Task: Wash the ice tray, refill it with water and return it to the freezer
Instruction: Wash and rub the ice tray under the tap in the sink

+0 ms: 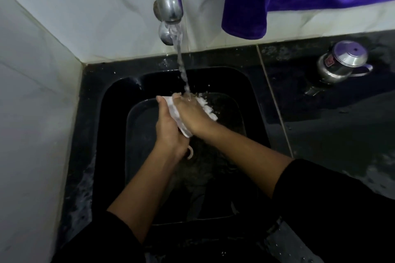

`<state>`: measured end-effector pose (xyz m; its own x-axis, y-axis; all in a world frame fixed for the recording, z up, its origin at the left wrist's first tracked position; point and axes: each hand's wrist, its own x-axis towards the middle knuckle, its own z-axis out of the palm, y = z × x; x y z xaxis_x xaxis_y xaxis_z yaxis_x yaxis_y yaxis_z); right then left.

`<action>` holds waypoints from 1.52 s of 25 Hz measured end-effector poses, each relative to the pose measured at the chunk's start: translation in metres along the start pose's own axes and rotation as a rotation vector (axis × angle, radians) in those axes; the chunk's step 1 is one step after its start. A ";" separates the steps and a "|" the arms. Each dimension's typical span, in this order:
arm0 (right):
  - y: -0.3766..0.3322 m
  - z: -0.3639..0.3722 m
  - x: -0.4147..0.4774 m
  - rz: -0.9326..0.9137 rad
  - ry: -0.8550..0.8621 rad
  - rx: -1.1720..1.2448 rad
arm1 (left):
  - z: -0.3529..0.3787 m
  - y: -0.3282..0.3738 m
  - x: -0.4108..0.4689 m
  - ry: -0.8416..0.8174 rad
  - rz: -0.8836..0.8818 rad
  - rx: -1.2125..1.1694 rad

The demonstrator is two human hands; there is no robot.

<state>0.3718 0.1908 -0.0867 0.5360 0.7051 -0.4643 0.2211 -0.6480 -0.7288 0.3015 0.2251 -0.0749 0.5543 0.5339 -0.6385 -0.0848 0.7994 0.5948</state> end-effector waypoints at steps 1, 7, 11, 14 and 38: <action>-0.001 0.001 -0.007 -0.076 -0.028 0.098 | -0.001 0.002 0.003 0.012 0.014 -0.026; 0.011 -0.021 0.020 0.173 0.071 0.040 | 0.006 -0.009 -0.011 -0.053 -0.047 0.041; -0.002 -0.002 -0.006 -0.050 -0.002 0.030 | 0.003 0.002 0.002 -0.033 -0.007 -0.023; 0.022 -0.036 0.019 0.122 0.107 0.144 | 0.012 -0.006 -0.016 -0.138 -0.101 0.046; 0.003 -0.017 -0.031 0.109 -0.007 0.247 | 0.000 -0.002 0.002 -0.011 0.006 -0.014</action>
<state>0.3700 0.1617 -0.0658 0.5400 0.6377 -0.5493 -0.0435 -0.6306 -0.7749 0.3029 0.2247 -0.0775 0.5625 0.5362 -0.6293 -0.0996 0.7996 0.5922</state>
